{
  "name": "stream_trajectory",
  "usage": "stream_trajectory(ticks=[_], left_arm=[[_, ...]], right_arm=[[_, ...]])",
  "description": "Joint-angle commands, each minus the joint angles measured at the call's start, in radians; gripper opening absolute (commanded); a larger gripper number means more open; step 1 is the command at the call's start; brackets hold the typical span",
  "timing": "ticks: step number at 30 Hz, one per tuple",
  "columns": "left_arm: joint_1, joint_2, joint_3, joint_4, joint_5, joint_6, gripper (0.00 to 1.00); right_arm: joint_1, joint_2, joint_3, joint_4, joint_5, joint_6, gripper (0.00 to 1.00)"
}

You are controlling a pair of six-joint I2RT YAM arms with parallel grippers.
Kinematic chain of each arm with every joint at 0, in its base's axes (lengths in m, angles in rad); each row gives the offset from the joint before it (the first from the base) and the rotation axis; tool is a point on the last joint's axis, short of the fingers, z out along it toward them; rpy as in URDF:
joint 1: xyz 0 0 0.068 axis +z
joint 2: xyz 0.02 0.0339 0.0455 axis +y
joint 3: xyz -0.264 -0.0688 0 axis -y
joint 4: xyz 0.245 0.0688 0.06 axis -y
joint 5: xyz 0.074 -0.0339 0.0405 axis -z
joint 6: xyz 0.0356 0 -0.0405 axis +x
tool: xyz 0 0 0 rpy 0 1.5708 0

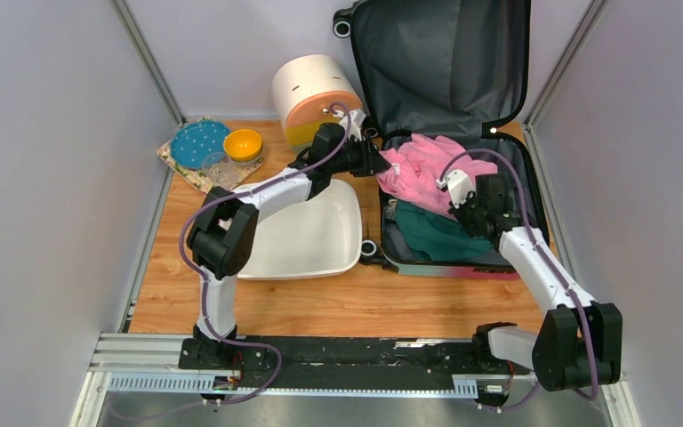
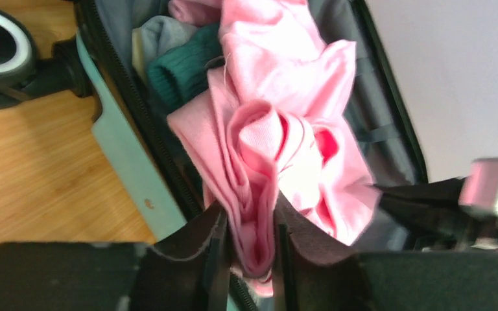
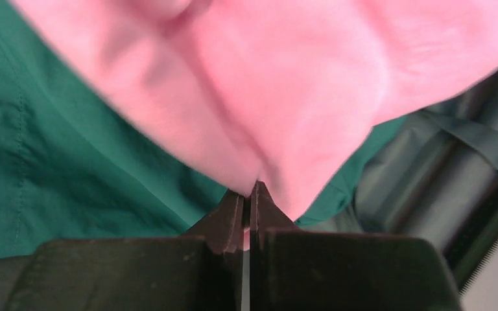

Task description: Open, take out, and arrange the luggage

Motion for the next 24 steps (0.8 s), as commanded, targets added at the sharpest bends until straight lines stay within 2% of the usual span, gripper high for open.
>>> stream_trajectory(ticks=[1,3,4,7,8,10,14,20,24], left_arm=[[0.051,-0.078,0.004,-0.004,0.092,0.173,0.46],[0.072,-0.115,-0.02,-0.004,0.166,0.305,0.76],[0.097,-0.13,-0.037,0.007,0.242,0.342,0.8],[0.13,-0.189,-0.091,0.062,0.4,0.508,0.8],[0.131,-0.211,-0.086,0.018,0.424,0.646,0.81],[0.12,-0.231,-0.092,-0.048,0.482,0.782,0.81],[0.062,-0.247,-0.114,-0.126,0.464,1.104,0.82],[-0.052,-0.196,-0.102,-0.139,0.416,1.34,0.83],[-0.098,-0.138,-0.07,-0.11,0.372,1.408,0.84]], right_arm=[[-0.005,-0.077,0.136,-0.009,-0.012,0.029,0.0],[-0.011,-0.077,0.176,-0.019,-0.027,0.049,0.0],[-0.012,-0.072,0.213,-0.022,-0.037,0.064,0.0],[-0.023,-0.038,0.267,-0.041,-0.055,0.09,0.0],[-0.031,-0.031,0.294,-0.042,-0.057,0.095,0.0],[-0.037,-0.006,0.314,-0.045,-0.064,0.098,0.0],[-0.061,0.014,0.345,-0.042,-0.071,0.115,0.0],[-0.077,0.011,0.385,-0.044,-0.087,0.137,0.0],[-0.084,0.002,0.389,-0.047,-0.1,0.135,0.0]])
